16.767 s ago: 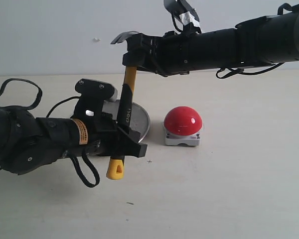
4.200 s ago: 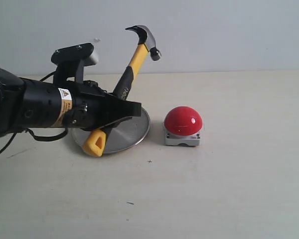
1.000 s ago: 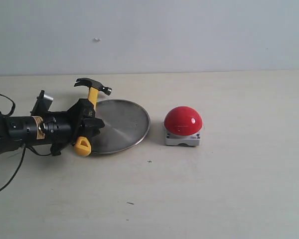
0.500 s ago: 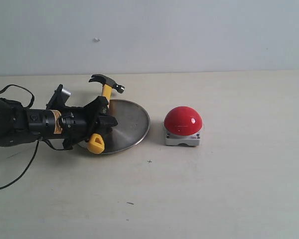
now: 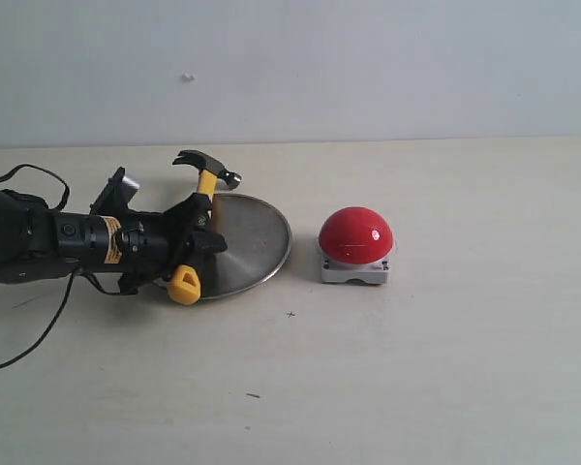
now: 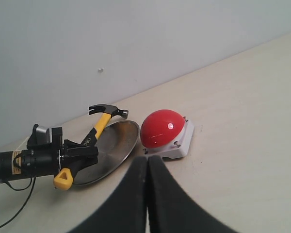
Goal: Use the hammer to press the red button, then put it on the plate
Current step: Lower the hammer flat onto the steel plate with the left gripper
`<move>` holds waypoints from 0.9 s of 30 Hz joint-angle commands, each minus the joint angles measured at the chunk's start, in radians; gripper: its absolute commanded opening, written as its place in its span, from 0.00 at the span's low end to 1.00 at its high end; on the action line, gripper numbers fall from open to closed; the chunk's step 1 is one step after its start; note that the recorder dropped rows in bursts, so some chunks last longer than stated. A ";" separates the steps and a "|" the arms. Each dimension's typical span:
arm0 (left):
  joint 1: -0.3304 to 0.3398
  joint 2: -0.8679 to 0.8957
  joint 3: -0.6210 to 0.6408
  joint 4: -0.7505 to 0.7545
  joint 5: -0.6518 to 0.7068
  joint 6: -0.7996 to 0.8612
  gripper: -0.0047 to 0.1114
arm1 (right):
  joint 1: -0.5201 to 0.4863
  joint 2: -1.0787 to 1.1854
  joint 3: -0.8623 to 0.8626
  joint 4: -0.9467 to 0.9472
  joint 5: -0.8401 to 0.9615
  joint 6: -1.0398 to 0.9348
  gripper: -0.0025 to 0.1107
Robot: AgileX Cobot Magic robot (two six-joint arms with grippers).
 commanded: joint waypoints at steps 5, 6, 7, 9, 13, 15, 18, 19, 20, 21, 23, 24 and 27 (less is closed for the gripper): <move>-0.002 -0.017 -0.011 0.074 -0.021 -0.043 0.25 | -0.005 -0.006 0.005 0.003 -0.004 0.000 0.02; -0.002 -0.017 -0.011 0.079 -0.022 -0.048 0.25 | -0.005 -0.006 0.005 0.003 -0.004 0.000 0.02; -0.002 -0.017 -0.011 0.080 -0.028 -0.048 0.25 | -0.005 -0.006 0.005 0.003 -0.004 0.000 0.02; -0.002 -0.017 -0.011 0.080 -0.040 -0.048 0.25 | -0.005 -0.006 0.005 0.003 -0.004 0.000 0.02; -0.002 -0.017 -0.011 0.081 -0.053 -0.064 0.25 | -0.005 -0.006 0.005 0.003 -0.004 0.000 0.02; -0.002 -0.017 -0.011 0.085 -0.053 -0.072 0.27 | -0.005 -0.006 0.005 0.003 -0.004 0.000 0.02; -0.002 -0.020 -0.011 0.105 -0.053 -0.072 0.43 | -0.005 -0.006 0.005 0.003 -0.004 0.000 0.02; -0.002 -0.020 -0.011 0.109 -0.055 -0.072 0.48 | -0.005 -0.006 0.005 0.003 -0.004 0.000 0.02; -0.002 -0.020 -0.011 0.126 -0.057 -0.077 0.54 | -0.005 -0.006 0.005 0.003 -0.004 0.000 0.02; -0.002 -0.020 -0.011 0.136 -0.057 -0.084 0.55 | -0.005 -0.006 0.005 0.003 -0.004 0.000 0.02; 0.001 -0.020 -0.011 0.163 -0.062 -0.100 0.55 | -0.005 -0.006 0.005 0.003 -0.004 0.000 0.02; 0.006 -0.020 -0.011 0.177 -0.067 -0.116 0.55 | -0.005 -0.006 0.005 0.003 -0.004 0.000 0.02; 0.038 -0.046 -0.011 0.249 -0.074 -0.161 0.55 | -0.005 -0.006 0.005 0.003 -0.004 0.000 0.02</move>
